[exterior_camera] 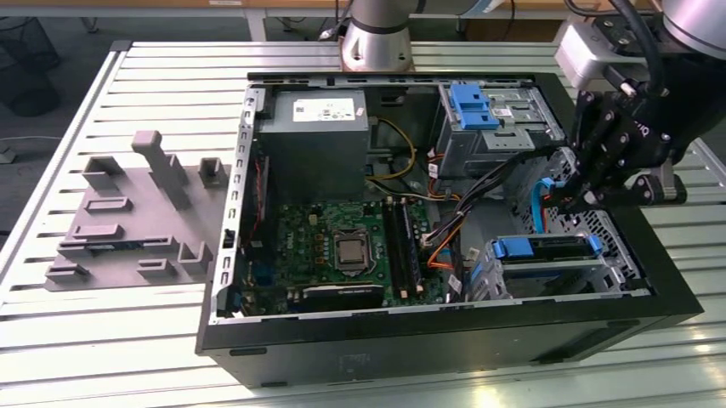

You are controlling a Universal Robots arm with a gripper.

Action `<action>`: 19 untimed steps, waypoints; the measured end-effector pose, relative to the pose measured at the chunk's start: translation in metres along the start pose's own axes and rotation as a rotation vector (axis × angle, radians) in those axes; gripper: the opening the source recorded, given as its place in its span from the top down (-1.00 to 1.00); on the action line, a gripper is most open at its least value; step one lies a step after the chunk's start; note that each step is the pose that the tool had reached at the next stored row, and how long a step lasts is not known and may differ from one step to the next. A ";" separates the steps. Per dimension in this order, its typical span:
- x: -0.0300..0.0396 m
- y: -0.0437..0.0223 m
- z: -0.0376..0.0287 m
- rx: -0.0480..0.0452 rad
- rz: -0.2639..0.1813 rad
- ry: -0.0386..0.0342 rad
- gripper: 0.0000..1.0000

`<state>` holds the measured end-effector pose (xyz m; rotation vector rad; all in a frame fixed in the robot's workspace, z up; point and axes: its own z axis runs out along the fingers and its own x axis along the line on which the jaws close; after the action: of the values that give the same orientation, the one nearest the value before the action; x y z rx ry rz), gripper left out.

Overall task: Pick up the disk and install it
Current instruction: 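Insert the first disk wire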

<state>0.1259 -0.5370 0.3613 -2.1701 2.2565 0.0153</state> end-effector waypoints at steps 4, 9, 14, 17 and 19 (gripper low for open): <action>0.0000 0.0000 0.0032 0.0111 0.000 -0.0002 0.51; 0.0000 0.0000 0.0070 0.0176 0.000 -0.0005 0.51; 0.0001 0.0000 0.0085 0.0248 0.000 -0.0003 0.65; 0.0001 0.0000 0.0087 0.0249 0.000 -0.0010 0.67; 0.0001 0.0000 0.0087 0.0248 0.000 -0.0017 0.67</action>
<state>0.1259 -0.5370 0.3526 -2.1571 2.2435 -0.0108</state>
